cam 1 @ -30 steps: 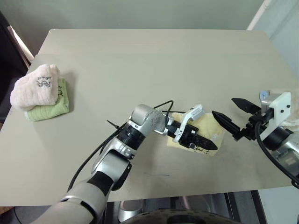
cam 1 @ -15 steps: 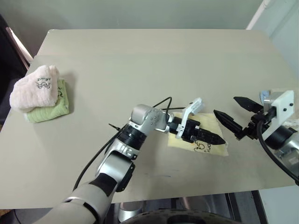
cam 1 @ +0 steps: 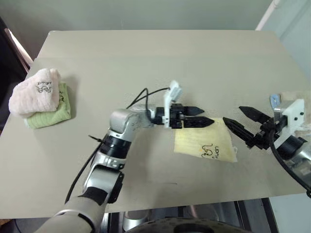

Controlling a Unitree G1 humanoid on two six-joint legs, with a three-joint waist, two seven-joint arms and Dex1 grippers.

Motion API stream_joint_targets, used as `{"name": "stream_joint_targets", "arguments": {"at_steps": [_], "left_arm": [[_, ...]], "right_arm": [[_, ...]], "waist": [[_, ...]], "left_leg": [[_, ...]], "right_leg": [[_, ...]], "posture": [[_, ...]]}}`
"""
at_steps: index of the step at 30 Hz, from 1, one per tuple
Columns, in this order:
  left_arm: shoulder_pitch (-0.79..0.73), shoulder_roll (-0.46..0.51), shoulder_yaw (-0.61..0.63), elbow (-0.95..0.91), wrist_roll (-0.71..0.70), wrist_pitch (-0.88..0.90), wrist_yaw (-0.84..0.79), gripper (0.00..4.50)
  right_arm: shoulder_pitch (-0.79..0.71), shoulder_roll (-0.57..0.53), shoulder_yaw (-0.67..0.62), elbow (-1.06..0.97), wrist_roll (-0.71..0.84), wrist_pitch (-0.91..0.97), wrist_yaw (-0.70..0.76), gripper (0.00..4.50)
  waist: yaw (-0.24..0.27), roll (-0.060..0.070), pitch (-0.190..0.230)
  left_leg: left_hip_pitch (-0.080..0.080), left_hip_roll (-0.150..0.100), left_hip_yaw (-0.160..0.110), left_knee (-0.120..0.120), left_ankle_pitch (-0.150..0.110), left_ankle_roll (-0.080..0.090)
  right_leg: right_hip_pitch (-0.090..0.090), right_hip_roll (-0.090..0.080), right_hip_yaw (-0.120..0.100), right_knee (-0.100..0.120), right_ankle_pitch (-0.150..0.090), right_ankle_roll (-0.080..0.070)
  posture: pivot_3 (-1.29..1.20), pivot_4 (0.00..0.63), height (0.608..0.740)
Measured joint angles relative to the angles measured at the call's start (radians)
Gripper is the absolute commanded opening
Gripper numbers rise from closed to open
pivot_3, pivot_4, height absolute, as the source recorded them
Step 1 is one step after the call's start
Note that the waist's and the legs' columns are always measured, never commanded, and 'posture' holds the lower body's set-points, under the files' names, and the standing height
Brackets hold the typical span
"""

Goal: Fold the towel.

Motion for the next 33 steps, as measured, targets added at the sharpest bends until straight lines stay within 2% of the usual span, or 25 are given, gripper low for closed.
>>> {"name": "stream_joint_targets", "arguments": {"at_steps": [1, 3, 6, 7, 14, 15, 23, 28, 30, 33], "left_arm": [[0.016, 0.014, 0.002, -0.018, 0.013, -0.048, -0.012, 4.5], [0.038, 0.03, 0.003, -0.036, 0.041, -0.118, -0.023, 4.1], [0.067, 0.029, 0.014, -0.042, 0.052, -0.186, -0.024, 3.15], [0.078, 0.029, 0.018, -0.05, 0.052, -0.206, -0.031, 2.79], [0.14, 0.045, -0.005, -0.078, 0.069, -0.337, -0.135, 0.19], [0.147, 0.039, -0.014, -0.074, 0.079, -0.358, -0.142, 0.06], [0.158, -0.002, -0.122, 0.068, 0.195, -0.54, -0.227, 0.06], [0.157, -0.018, -0.224, 0.338, 0.39, -0.829, -0.253, 0.06], [0.153, -0.026, -0.23, 0.395, 0.428, -0.919, -0.248, 0.06], [0.138, -0.047, -0.232, 0.471, 0.477, -1.021, -0.201, 0.06]], "right_arm": [[0.01, 0.006, 0.011, -0.005, -0.001, -0.009, 0.005, 2.03], [0.021, 0.019, 0.036, -0.008, -0.002, -0.018, 0.007, 1.29], [0.021, 0.034, 0.073, -0.007, -0.015, -0.039, 0.007, 0.17], [0.018, 0.048, 0.092, -0.002, -0.027, -0.051, 0.007, 0.0], [-0.001, 0.123, 0.19, 0.073, -0.106, -0.126, 0.007, 0.0], [-0.011, 0.132, 0.198, 0.087, -0.123, -0.139, 0.007, 0.0], [-0.011, 0.227, 0.264, 0.233, -0.27, -0.264, 0.003, 0.0], [0.012, 0.31, 0.315, 0.34, -0.348, -0.342, -0.003, 0.0], [0.039, 0.313, 0.356, 0.398, -0.41, -0.382, 0.0, 0.0], [0.06, 0.323, 0.386, 0.445, -0.474, -0.461, 0.006, 0.0]], "waist": [[0.0, 0.0, 0.0], [-0.001, 0.0, 0.0], [-0.001, 0.0, 0.0], [-0.001, 0.0, 0.0], [-0.006, 0.001, 0.0], [-0.006, 0.001, 0.0], [-0.007, 0.002, -0.001], [-0.009, 0.005, -0.001], [-0.008, 0.006, -0.002], [-0.008, 0.015, -0.011]], "left_leg": [[0.0, 0.0, 0.0, 0.0, -0.002, 0.003], [0.0, 0.0, 0.0, 0.003, -0.005, 0.004], [-0.001, 0.0, 0.0, 0.007, -0.007, 0.006], [-0.001, 0.0, 0.0, 0.008, -0.009, 0.008], [-0.002, 0.0, 0.0, 0.013, -0.015, 0.013], [-0.002, 0.0, 0.0, 0.013, -0.015, 0.014], [-0.002, 0.001, 0.0, 0.013, -0.016, 0.015], [-0.002, 0.001, -0.001, 0.013, -0.018, 0.014], [-0.001, 0.001, -0.003, 0.013, -0.021, 0.015], [0.004, 0.0, -0.005, 0.014, -0.024, 0.017]], "right_leg": [[0.0, 0.0, 0.0, 0.0, 0.0, 0.0], [0.0, 0.0, 0.0, 0.0, 0.0, -0.001], [0.001, 0.0, 0.0, 0.001, 0.001, -0.005], [0.001, 0.0, 0.0, 0.001, 0.003, -0.011], [0.001, 0.0, 0.0, 0.001, 0.002, -0.016], [0.002, 0.0, 0.0, 0.001, 0.002, -0.016], [0.001, 0.0, 0.0, 0.001, 0.003, -0.017], [0.0, 0.0, 0.0, 0.001, 0.005, -0.014], [0.001, 0.0, -0.001, 0.0, 0.004, -0.013], [0.007, -0.001, -0.001, -0.005, 0.003, -0.016]], "posture": [[0.0, 0.15, 0.74], [0.0, 0.15, 0.74], [0.0, 0.15, 0.74], [0.0, 0.15, 0.74], [0.0, 0.15, 0.74], [0.0, 0.15, 0.74], [0.0, 0.15, 0.74], [0.0, 0.15, 0.74], [0.0, 0.15, 0.74], [0.0, 0.15, 0.74]]}}
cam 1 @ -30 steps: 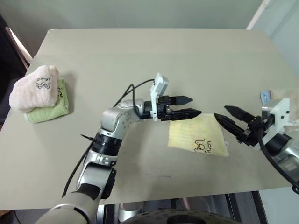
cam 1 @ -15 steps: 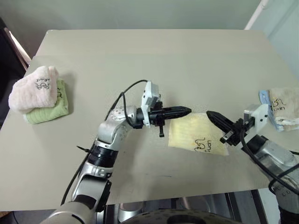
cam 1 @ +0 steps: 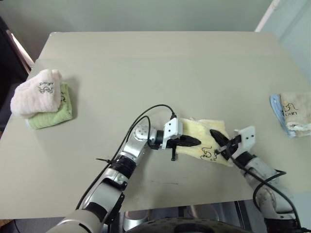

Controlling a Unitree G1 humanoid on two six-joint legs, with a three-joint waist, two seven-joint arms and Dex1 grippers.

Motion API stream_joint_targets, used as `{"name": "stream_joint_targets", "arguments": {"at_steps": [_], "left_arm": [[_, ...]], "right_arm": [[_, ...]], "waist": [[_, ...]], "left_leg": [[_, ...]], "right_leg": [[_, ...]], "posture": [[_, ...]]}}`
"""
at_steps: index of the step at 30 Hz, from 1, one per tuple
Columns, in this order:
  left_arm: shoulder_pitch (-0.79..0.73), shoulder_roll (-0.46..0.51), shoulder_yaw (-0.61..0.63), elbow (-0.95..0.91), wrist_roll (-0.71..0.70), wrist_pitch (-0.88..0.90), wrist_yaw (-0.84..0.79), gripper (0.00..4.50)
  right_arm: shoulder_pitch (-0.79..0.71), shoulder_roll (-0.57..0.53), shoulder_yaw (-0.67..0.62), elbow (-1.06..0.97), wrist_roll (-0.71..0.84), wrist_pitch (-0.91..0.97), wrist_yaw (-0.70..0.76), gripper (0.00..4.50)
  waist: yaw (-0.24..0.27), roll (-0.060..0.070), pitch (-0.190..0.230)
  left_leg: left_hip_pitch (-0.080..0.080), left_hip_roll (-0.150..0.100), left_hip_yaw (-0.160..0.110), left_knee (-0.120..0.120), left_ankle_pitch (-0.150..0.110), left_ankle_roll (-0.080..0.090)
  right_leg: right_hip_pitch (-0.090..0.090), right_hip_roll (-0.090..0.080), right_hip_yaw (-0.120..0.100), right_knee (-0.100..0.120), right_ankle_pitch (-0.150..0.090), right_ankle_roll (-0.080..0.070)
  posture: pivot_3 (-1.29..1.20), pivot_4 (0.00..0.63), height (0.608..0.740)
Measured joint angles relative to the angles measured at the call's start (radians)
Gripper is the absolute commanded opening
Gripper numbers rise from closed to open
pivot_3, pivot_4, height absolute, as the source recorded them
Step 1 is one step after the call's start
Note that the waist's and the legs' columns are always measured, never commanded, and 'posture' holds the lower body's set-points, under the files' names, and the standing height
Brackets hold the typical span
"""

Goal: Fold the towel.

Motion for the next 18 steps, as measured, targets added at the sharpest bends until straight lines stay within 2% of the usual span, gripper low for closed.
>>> {"name": "stream_joint_targets", "arguments": {"at_steps": [3, 8, 11, 13, 15, 18], "left_arm": [[-0.003, -0.009, 0.013, 0.033, 0.011, -0.032, 0.026, 0.06], [-0.002, -0.002, 0.029, 0.02, 0.006, -0.006, 0.015, 0.06], [0.022, 0.03, 0.043, -0.059, -0.046, 0.091, -0.04, 0.0], [0.043, 0.059, 0.052, -0.122, -0.089, 0.165, -0.082, 0.0], [0.077, 0.117, 0.059, -0.217, -0.14, 0.26, -0.127, 0.0], [0.107, 0.17, 0.097, -0.281, -0.172, 0.273, -0.149, 0.0]], "right_arm": [[-0.019, 0.005, -0.001, 0.019, -0.011, -0.018, 0.0, 0.0], [-0.05, -0.017, -0.023, 0.034, -0.006, -0.008, 0.002, 0.0], [-0.071, -0.047, -0.071, 0.026, 0.025, 0.027, 0.01, 0.55], [-0.078, -0.062, -0.108, 0.015, 0.056, 0.058, 0.01, 1.18], [-0.089, -0.086, -0.152, -0.02, 0.108, 0.101, 0.014, 1.85], [-0.113, -0.137, -0.216, -0.056, 0.182, 0.157, 0.032, 2.87]], "waist": [[-0.001, 0.001, 0.0], [-0.009, 0.001, 0.0], [-0.015, 0.003, -0.001], [-0.022, 0.004, -0.002], [-0.031, 0.004, -0.002], [-0.029, 0.004, -0.002]], "left_leg": [[0.004, 0.0, -0.002, 0.0, 0.001, 0.003], [0.005, -0.002, -0.004, 0.0, 0.002, 0.003], [-0.003, -0.002, -0.004, 0.0, 0.002, 0.0], [-0.007, 0.0, -0.003, -0.002, 0.0, -0.006], [-0.011, 0.001, -0.003, -0.002, 0.005, -0.021], [-0.013, 0.002, -0.002, -0.002, 0.005, -0.021]], "right_leg": [[0.007, 0.001, 0.0, -0.008, 0.0, 0.008], [0.008, 0.001, 0.0, -0.01, 0.001, 0.006], [0.002, 0.002, 0.0, -0.009, 0.004, 0.006], [-0.004, 0.003, 0.0, -0.007, 0.008, -0.004], [-0.013, 0.005, 0.0, -0.002, 0.006, 0.0], [-0.016, 0.005, 0.001, 0.007, -0.004, 0.001]], "posture": [[0.0, 0.15, 0.74], [0.0, 0.15, 0.74], [0.0, 0.15, 0.74], [0.0, 0.15, 0.74], [0.0, 0.15, 0.74], [0.0, 0.15, 0.74]]}}
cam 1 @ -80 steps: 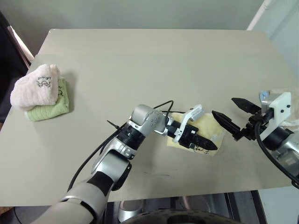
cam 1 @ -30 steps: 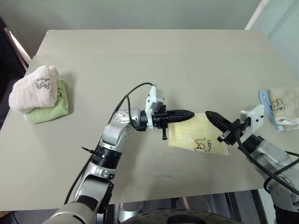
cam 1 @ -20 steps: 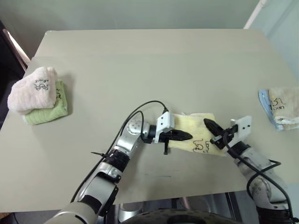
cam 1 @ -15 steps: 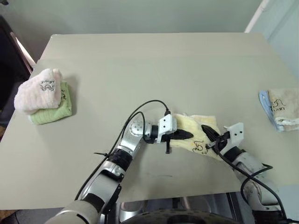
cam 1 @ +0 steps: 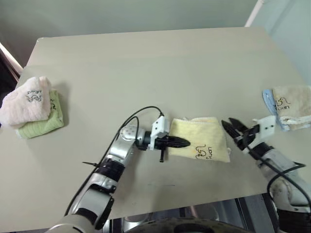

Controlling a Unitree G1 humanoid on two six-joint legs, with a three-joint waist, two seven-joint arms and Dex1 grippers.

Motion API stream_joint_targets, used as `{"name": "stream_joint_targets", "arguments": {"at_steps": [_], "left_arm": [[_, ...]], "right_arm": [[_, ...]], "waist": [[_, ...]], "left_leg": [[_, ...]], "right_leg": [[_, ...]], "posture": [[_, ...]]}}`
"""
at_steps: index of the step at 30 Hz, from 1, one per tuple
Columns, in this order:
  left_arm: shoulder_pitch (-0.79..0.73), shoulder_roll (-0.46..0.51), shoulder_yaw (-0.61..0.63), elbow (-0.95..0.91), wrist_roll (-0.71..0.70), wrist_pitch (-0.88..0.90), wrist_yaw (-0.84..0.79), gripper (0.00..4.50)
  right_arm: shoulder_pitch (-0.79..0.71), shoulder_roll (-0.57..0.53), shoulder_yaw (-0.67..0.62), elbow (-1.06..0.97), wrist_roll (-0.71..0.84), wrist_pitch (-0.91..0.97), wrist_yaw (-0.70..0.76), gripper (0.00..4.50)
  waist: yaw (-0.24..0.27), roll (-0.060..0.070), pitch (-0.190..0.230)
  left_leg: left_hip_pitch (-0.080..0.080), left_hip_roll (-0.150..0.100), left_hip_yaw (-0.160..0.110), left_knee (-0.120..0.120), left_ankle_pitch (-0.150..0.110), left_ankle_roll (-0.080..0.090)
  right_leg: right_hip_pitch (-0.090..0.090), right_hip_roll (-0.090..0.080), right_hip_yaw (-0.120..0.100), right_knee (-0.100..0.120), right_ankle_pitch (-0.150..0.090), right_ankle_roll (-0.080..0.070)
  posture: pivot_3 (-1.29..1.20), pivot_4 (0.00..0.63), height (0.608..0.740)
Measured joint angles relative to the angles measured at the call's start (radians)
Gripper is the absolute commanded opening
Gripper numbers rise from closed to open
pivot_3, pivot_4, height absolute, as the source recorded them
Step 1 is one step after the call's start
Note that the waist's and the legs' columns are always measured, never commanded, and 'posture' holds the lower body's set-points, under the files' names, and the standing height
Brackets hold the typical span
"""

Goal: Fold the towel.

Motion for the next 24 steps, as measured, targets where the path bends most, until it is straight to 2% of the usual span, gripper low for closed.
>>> {"name": "stream_joint_targets", "arguments": {"at_steps": [4, 5, 11, 16, 18, 24], "left_arm": [[0.034, 0.023, 0.078, -0.061, -0.045, -0.029, 0.012, 0.0], [0.034, 0.021, 0.093, -0.072, -0.054, -0.028, 0.023, 0.0], [0.034, 0.017, 0.144, -0.22, -0.126, 0.063, 0.099, 0.0], [0.065, 0.067, 0.146, -0.32, -0.155, 0.154, 0.118, 0.0], [0.069, 0.082, 0.148, -0.341, -0.159, 0.183, 0.136, 0.0], [0.094, 0.12, 0.159, -0.409, -0.186, 0.233, 0.158, 0.0]], "right_arm": [[0.01, -0.09, -0.078, 0.002, 0.09, 0.099, 0.055, 4.26], [0.01, -0.098, -0.091, 0.002, 0.115, 0.122, 0.067, 4.46], [0.049, -0.232, -0.127, -0.007, 0.302, 0.341, 0.159, 4.46], [0.07, -0.328, -0.136, 0.022, 0.35, 0.447, 0.231, 4.46], [0.042, -0.345, -0.137, 0.057, 0.385, 0.501, 0.251, 4.46], [-0.016, -0.381, -0.074, 0.117, 0.388, 0.548, 0.314, 4.46]], "waist": [[0.015, 0.0, 0.0], [0.018, 0.0, 0.0], [0.022, 0.0, 0.001], [0.021, 0.0, 0.001], [0.02, 0.0, 0.001], [0.018, -0.001, 0.001]], "left_leg": [[-0.001, 0.001, 0.0, -0.001, -0.005, 0.004], [-0.001, 0.001, 0.0, -0.001, -0.006, 0.004], [-0.002, 0.0, 0.003, 0.0, -0.011, 0.006], [0.0, 0.0, 0.003, 0.0, -0.011, 0.006], [0.001, 0.0, 0.004, 0.0, -0.011, 0.005], [0.004, 0.0, 0.004, 0.0, -0.01, 0.006]], "right_leg": [[0.0, -0.001, 0.0, 0.001, -0.006, 0.002], [0.0, -0.001, 0.0, 0.0, -0.007, 0.002], [0.0, -0.003, 0.0, -0.001, -0.01, 0.002], [0.0, -0.002, 0.0, 0.0, -0.011, 0.0], [0.0, -0.002, 0.0, 0.0, -0.015, -0.007], [0.002, -0.002, 0.0, 0.002, -0.015, -0.008]], "posture": [[0.0, 0.15, 0.74], [0.0, 0.15, 0.74], [0.0, 0.15, 0.74], [0.0, 0.15, 0.74], [0.0, 0.15, 0.74], [0.0, 0.15, 0.74]]}}
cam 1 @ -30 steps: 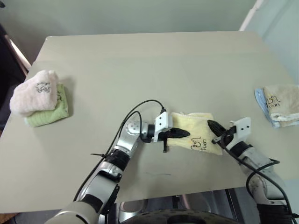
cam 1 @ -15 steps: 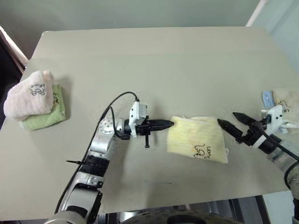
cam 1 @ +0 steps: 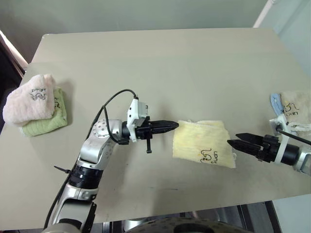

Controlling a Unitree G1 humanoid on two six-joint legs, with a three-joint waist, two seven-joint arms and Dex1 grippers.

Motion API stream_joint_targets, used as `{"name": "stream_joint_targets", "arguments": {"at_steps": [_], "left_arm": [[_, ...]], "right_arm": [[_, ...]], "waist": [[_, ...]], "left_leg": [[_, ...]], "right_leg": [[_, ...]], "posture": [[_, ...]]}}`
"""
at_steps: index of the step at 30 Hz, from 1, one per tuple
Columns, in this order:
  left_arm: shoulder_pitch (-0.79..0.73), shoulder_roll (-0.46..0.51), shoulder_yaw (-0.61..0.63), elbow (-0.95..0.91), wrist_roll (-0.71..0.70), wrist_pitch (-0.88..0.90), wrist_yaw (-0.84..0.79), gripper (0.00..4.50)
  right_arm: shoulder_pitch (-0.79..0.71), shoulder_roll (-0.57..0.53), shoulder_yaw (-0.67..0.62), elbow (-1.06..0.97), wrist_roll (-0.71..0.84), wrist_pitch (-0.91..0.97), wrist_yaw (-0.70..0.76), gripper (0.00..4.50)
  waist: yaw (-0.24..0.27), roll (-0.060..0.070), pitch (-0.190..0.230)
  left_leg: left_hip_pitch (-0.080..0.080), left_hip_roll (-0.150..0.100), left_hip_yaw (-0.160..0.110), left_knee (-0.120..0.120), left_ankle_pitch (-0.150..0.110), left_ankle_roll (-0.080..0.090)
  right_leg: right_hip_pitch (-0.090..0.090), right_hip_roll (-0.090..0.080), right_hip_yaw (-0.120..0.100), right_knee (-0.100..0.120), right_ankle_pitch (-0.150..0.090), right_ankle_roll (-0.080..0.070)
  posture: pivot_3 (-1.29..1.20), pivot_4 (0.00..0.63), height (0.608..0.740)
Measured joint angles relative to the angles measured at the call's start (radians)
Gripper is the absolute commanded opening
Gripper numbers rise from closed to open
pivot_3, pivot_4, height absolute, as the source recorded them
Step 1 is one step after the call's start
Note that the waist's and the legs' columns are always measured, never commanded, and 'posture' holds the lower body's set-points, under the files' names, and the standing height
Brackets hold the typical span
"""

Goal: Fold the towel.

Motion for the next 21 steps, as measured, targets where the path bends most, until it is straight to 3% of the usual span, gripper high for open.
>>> {"name": "stream_joint_targets", "arguments": {"at_steps": [6, 19, 21], "left_arm": [[0.046, 0.054, 0.01, -0.04, -0.008, 0.013, 0.011, 0.0], [0.061, 0.05, 0.01, -0.099, -0.021, 0.049, 0.081, 0.0], [0.061, 0.049, 0.01, -0.099, -0.021, 0.049, 0.086, 0.0]], "right_arm": [[-0.062, 0.01, 0.12, 0.04, -0.023, 0.023, 0.04, 4.46], [-0.2, 0.065, 0.256, 0.098, -0.111, 0.01, 0.113, 4.46], [-0.214, 0.065, 0.271, 0.108, -0.12, 0.01, 0.127, 4.1]], "waist": [[-0.006, 0.0, 0.0], [-0.019, 0.0, 0.0], [-0.021, 0.0, 0.0]], "left_leg": [[0.001, 0.0, 0.0, 0.0, 0.0, 0.0], [0.006, 0.002, 0.0, 0.0, -0.001, 0.002], [0.006, 0.002, 0.0, 0.0, -0.001, 0.002]], "right_leg": [[0.0, 0.0, 0.0, 0.001, 0.001, 0.0], [0.002, 0.002, 0.0, 0.004, 0.002, -0.002], [0.002, 0.002, 0.0, 0.005, 0.002, -0.003]], "posture": [[0.0, 0.15, 0.74], [0.0, 0.15, 0.74], [0.0, 0.15, 0.74]]}}
